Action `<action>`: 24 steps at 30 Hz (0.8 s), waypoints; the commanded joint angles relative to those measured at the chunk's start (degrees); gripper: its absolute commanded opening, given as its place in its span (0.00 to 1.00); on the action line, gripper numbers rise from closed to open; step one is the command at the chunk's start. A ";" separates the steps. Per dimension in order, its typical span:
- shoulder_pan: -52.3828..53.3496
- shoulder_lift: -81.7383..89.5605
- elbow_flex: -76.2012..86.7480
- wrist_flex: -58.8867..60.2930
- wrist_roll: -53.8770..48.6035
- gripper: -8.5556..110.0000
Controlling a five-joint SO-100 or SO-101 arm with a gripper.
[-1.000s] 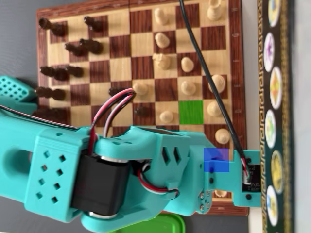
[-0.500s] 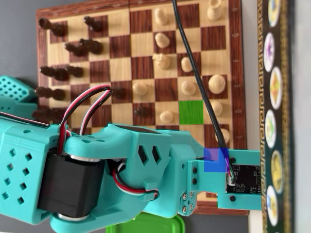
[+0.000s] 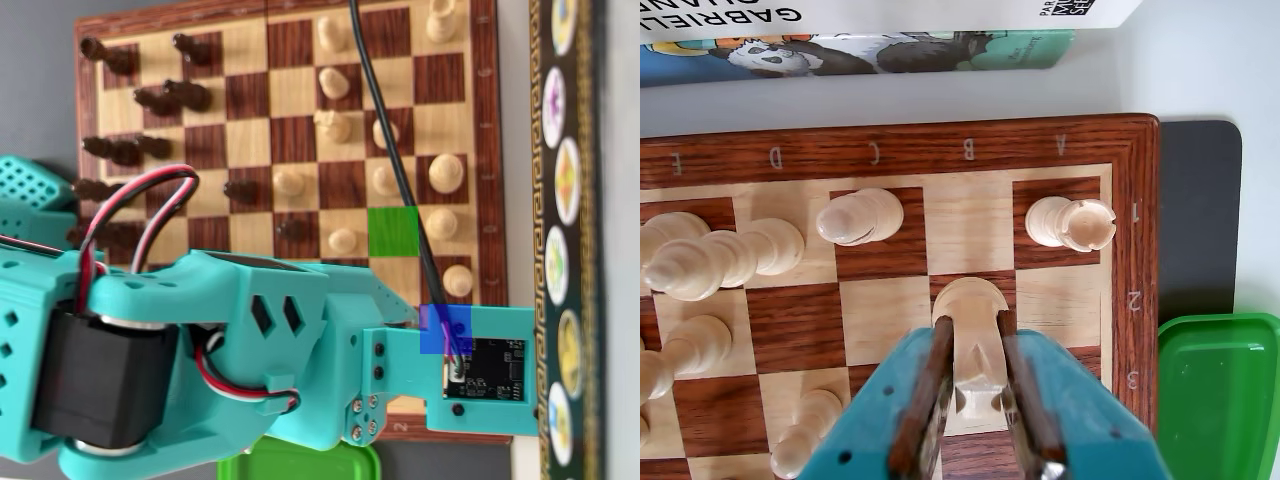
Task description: Play chess
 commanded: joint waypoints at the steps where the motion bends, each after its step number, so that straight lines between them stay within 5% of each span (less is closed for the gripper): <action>1: 0.79 4.22 0.09 -0.70 -0.18 0.10; 24: 0.18 7.56 2.29 -0.44 0.35 0.10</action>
